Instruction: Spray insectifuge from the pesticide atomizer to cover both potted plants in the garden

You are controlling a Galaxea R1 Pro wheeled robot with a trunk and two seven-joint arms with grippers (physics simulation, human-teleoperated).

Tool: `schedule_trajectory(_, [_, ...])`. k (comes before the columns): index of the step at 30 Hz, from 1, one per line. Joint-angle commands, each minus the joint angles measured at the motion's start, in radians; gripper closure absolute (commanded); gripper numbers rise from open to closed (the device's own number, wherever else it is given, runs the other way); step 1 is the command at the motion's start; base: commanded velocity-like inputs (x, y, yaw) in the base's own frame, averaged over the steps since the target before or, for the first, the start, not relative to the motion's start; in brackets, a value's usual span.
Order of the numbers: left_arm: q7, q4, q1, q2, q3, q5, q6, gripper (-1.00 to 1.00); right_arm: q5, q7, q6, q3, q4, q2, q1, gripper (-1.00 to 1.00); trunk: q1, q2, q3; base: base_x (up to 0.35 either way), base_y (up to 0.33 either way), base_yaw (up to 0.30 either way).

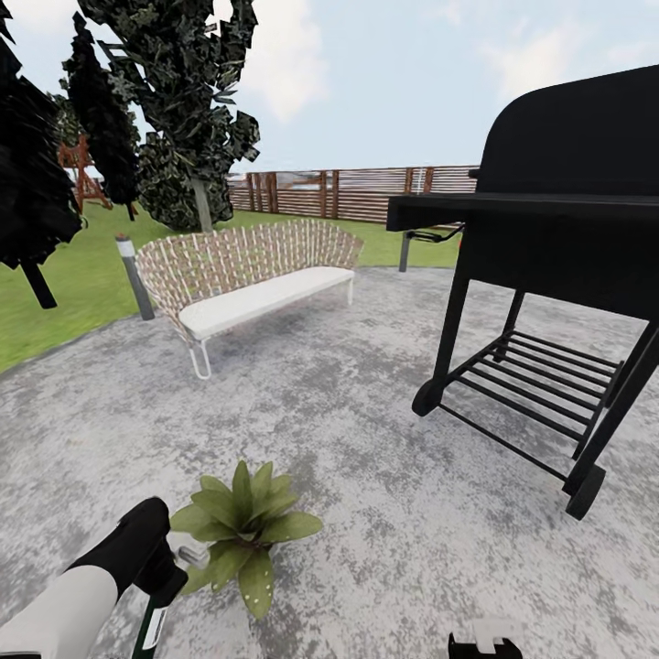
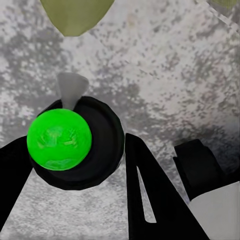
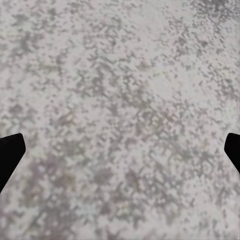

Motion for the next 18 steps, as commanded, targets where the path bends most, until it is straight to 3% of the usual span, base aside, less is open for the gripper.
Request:
schedule_trajectory(1, [-0.010,-0.001,0.000,0.000,0.001,-0.009,0.004,1.00,-0.010,-0.002,-0.004,0.008,0.000,0.000,-0.001,-1.00,0.004,-0.007,-0.006,0.000,0.000,0.000])
schedule_trajectory(6, [-0.009,0.001,0.002,0.005,0.001,-0.009,0.002,1.00,-0.010,-0.002,-0.003,0.008,0.000,0.000,-0.001,-1.00,0.016,-0.028,-0.030,0.000,0.000,0.000])
schedule_trajectory(10, [-0.009,-0.001,0.030,0.017,0.004,-0.009,-0.011,1.00,-0.008,-0.002,-0.003,0.009,0.001,0.000,-0.001,-1.00,0.016,-0.028,-0.030,0.000,0.000,0.000])
schedule_trajectory(18, [-0.006,-0.011,0.071,0.037,0.005,-0.008,-0.119,1.00,-0.005,-0.001,-0.004,0.011,0.005,-0.004,-0.001,-1.00,0.016,-0.028,-0.031,0.000,0.000,0.000])
